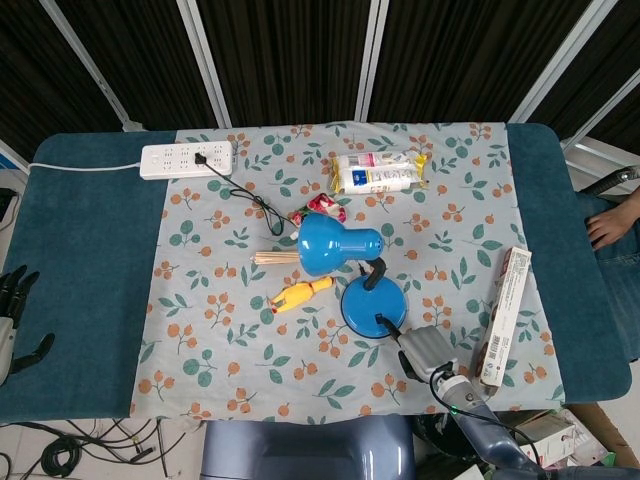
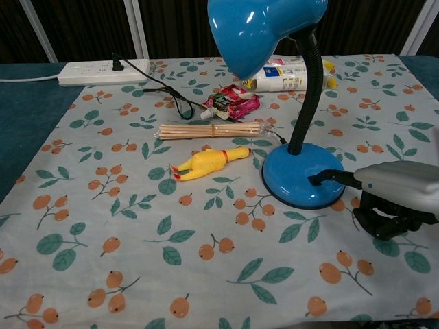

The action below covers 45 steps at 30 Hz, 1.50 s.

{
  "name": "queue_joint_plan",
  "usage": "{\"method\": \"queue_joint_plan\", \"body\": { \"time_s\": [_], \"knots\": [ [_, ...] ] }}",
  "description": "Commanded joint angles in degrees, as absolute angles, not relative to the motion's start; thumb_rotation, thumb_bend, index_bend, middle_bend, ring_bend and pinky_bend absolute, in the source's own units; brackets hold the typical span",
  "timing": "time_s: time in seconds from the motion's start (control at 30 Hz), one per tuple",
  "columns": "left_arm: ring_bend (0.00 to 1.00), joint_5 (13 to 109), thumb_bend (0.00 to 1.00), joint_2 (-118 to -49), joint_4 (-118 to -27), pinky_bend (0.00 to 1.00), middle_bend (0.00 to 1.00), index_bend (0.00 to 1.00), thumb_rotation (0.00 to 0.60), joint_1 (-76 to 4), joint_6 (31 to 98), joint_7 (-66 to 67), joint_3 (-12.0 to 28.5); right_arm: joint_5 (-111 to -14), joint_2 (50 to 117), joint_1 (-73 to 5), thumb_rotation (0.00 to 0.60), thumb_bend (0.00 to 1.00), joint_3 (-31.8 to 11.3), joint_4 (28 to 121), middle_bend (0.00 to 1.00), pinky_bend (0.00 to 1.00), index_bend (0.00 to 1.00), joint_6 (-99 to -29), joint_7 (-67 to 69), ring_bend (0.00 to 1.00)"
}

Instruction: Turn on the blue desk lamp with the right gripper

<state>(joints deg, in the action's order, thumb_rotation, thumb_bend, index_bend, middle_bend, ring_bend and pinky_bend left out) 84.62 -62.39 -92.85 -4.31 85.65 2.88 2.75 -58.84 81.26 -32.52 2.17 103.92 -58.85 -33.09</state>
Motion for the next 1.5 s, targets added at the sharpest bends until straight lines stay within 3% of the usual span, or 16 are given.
{"method": "queue_joint_plan", "body": {
  "time_s": [0.03, 0.27, 0.5, 0.8, 0.87, 0.93, 1.07, 1.23, 1.33, 1.5],
  "knots": [
    [0.01, 84.6, 0.28, -62.4, -92.8, 0.00, 0.00, 0.03, 0.600, -4.3, 85.7, 2.9, 2.7, -58.9, 81.3, -32.5, 0.600, 0.68, 2.4, 103.9, 0.88, 0.88, 0.17, -58.8, -33.1, 0.93],
    [0.01, 84.7, 0.28, -62.4, -92.8, 0.00, 0.00, 0.03, 0.600, -4.3, 85.7, 2.9, 2.7, -59.0, 81.4, -32.4, 0.600, 0.68, 2.8, 103.7, 0.88, 0.88, 0.25, -58.5, -33.1, 0.93],
    [0.01, 84.7, 0.28, -62.4, -92.8, 0.00, 0.00, 0.03, 0.600, -4.3, 85.7, 2.9, 2.7, -58.8, 81.4, -32.4, 0.600, 0.68, 2.9, 103.7, 0.88, 0.88, 0.25, -58.5, -33.2, 0.93],
    [0.01, 84.7, 0.28, -62.4, -92.8, 0.00, 0.00, 0.03, 0.600, -4.3, 85.7, 2.8, 2.7, -60.7, 79.3, -31.9, 0.600, 0.66, 1.5, 106.4, 0.83, 0.87, 0.10, -61.3, -32.5, 0.90],
    [0.01, 84.7, 0.28, -62.4, -92.8, 0.00, 0.00, 0.03, 0.600, -4.3, 85.6, 2.8, 2.7, -61.7, 77.9, -31.5, 0.600, 0.63, 1.1, 107.9, 0.77, 0.85, 0.08, -62.7, -32.0, 0.85],
    [0.01, 84.8, 0.28, -62.4, -92.8, 0.00, 0.00, 0.03, 0.600, -4.3, 85.7, 2.9, 2.7, -63.6, 75.5, -30.7, 0.600, 0.58, 0.4, 110.2, 0.63, 0.81, 0.07, -65.3, -31.4, 0.77],
    [0.01, 84.9, 0.28, -62.4, -92.9, 0.00, 0.00, 0.03, 0.600, -4.2, 85.9, 2.9, 2.7, -65.9, 70.8, -28.9, 0.600, 0.43, -0.1, 113.8, 0.40, 0.63, 0.05, -69.0, -29.9, 0.57],
    [0.01, 84.9, 0.28, -62.5, -92.9, 0.00, 0.00, 0.03, 0.600, -4.2, 85.9, 3.0, 2.7, -69.4, 63.4, -25.5, 0.600, 0.40, 0.3, 117.3, 0.23, 0.30, 0.02, -74.6, -27.6, 0.40],
    [0.01, 85.0, 0.28, -62.5, -92.9, 0.00, 0.00, 0.03, 0.600, -4.2, 86.1, 3.1, 2.7, -73.0, 60.1, -22.7, 0.600, 0.39, 1.4, 117.4, 0.13, 0.21, 0.00, -78.5, -25.4, 0.30],
    [0.01, 85.0, 0.28, -62.5, -93.0, 0.00, 0.00, 0.03, 0.600, -4.2, 86.0, 3.3, 2.6, -80.4, 57.3, -17.8, 0.600, 0.32, 3.2, 112.9, 0.07, 0.17, 0.00, -85.1, -19.2, 0.22]
  ]
}}
